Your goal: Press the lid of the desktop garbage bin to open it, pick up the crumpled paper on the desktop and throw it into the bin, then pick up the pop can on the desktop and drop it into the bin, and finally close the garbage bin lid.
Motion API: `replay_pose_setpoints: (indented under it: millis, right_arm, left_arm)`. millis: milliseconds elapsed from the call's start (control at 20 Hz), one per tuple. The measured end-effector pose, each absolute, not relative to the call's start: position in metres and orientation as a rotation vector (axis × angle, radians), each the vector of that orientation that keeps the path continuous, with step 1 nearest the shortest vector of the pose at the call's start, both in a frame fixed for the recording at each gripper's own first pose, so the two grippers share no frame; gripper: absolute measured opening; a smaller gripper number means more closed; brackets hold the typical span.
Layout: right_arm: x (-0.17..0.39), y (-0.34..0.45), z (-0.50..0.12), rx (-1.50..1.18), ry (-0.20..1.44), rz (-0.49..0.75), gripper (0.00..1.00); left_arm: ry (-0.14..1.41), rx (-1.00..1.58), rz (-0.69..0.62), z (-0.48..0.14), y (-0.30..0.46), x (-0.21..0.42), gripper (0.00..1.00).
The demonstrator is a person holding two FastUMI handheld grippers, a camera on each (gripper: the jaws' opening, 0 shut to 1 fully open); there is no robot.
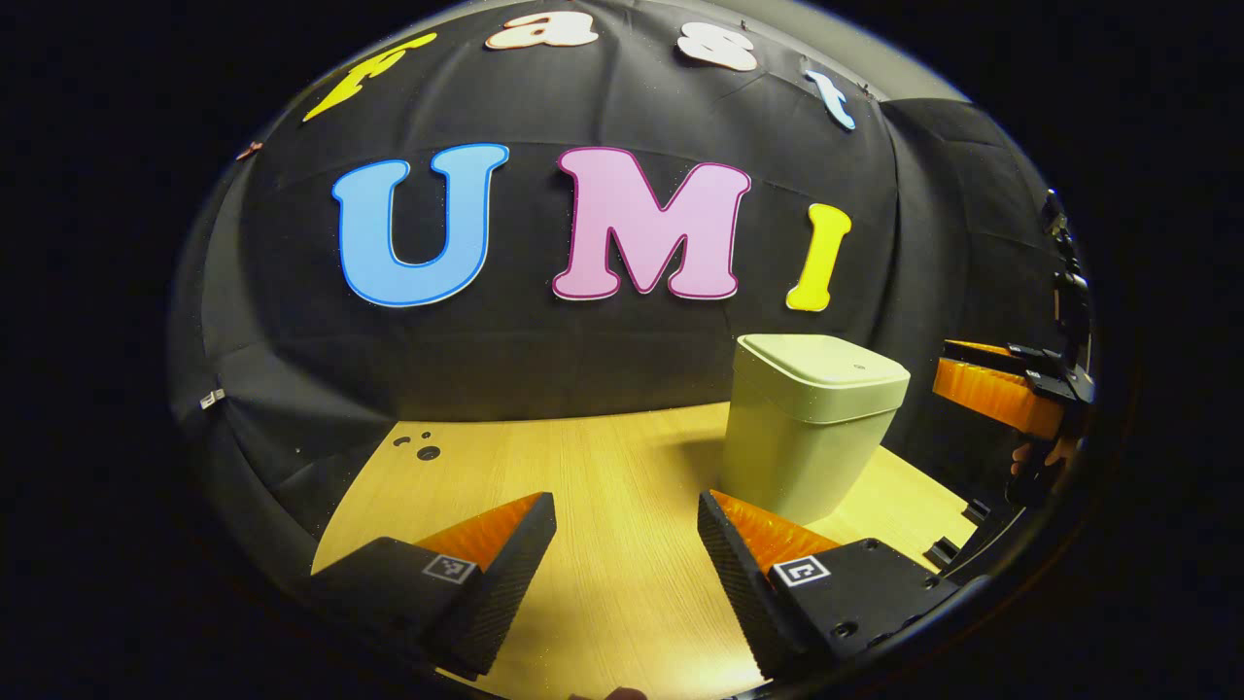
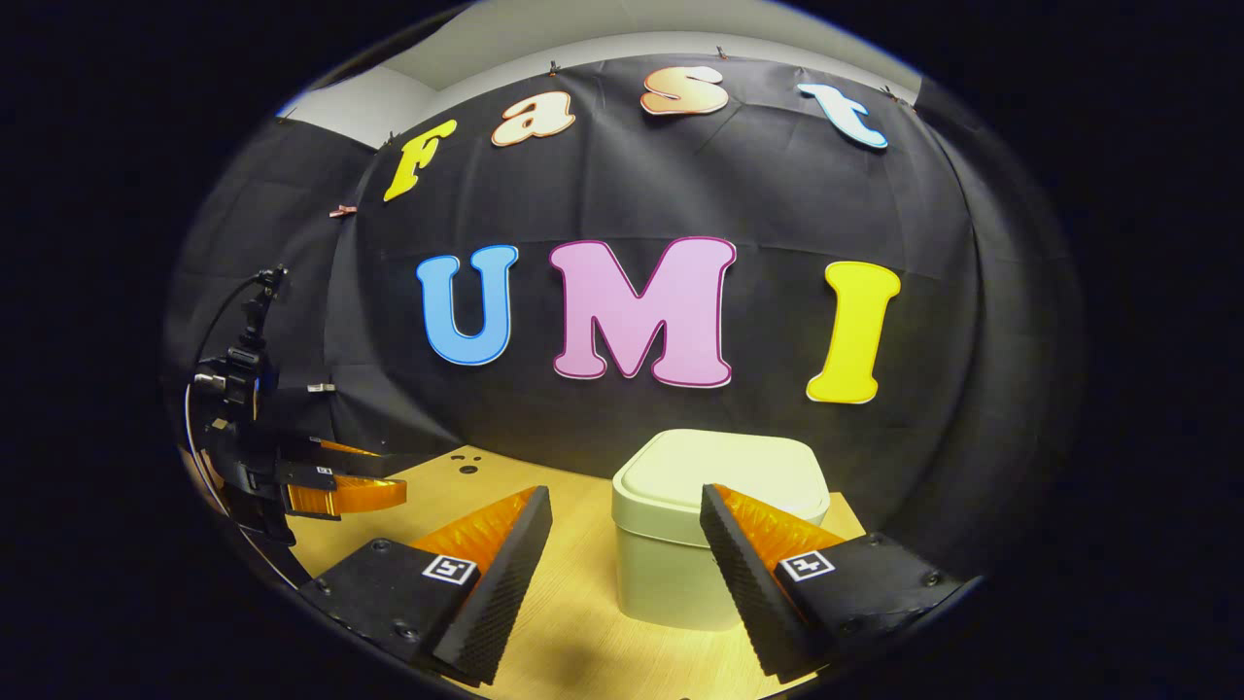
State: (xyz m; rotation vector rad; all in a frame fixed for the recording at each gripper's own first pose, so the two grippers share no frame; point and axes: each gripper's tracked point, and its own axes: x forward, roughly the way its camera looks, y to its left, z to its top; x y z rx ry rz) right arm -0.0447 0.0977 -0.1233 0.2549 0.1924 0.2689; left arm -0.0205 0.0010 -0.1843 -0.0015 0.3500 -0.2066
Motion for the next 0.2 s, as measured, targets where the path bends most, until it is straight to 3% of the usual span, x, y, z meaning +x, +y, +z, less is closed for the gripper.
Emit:
replay_pose_setpoints:
  millis: [200]
  right_arm:
    - [-0.0498,0.0920,-0.1248,0.253,0.188,0.304,0.97]
  left_arm:
    - [0.346,-0.005,-0.168,-0.1786,-0.0076,-0.0221,0.95]
